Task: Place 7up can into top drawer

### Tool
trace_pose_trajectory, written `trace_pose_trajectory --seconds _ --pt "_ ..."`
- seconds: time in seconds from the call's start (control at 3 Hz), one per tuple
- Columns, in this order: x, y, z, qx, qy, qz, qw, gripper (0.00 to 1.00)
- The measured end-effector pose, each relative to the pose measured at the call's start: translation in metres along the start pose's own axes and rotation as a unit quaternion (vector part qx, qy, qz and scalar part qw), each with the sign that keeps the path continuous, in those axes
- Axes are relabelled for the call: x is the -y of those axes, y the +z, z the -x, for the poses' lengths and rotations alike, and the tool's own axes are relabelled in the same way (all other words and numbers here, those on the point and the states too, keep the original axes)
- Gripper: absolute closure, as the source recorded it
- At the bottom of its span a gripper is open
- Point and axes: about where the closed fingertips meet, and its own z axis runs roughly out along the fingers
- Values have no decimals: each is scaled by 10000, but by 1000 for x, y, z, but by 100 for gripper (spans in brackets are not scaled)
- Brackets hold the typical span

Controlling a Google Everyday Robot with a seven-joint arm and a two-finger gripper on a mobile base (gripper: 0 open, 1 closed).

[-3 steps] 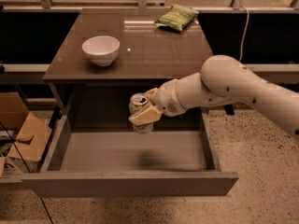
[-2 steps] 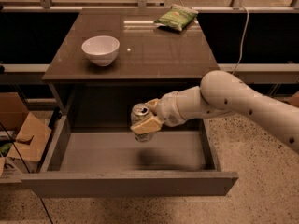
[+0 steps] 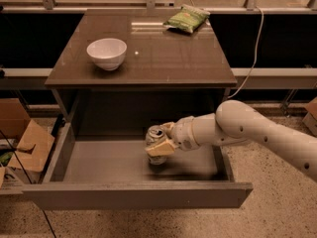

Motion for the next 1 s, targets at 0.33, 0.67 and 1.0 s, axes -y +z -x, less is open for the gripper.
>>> trace_pose_trajectory --seconds 0.33,0.67,1.0 --pt "4 3 -19 -133 249 -222 9994 43" --pt "4 5 -18 -126 243 -210 9994 21" --pt "3 7 -17 -127 238 -192 9995 0"
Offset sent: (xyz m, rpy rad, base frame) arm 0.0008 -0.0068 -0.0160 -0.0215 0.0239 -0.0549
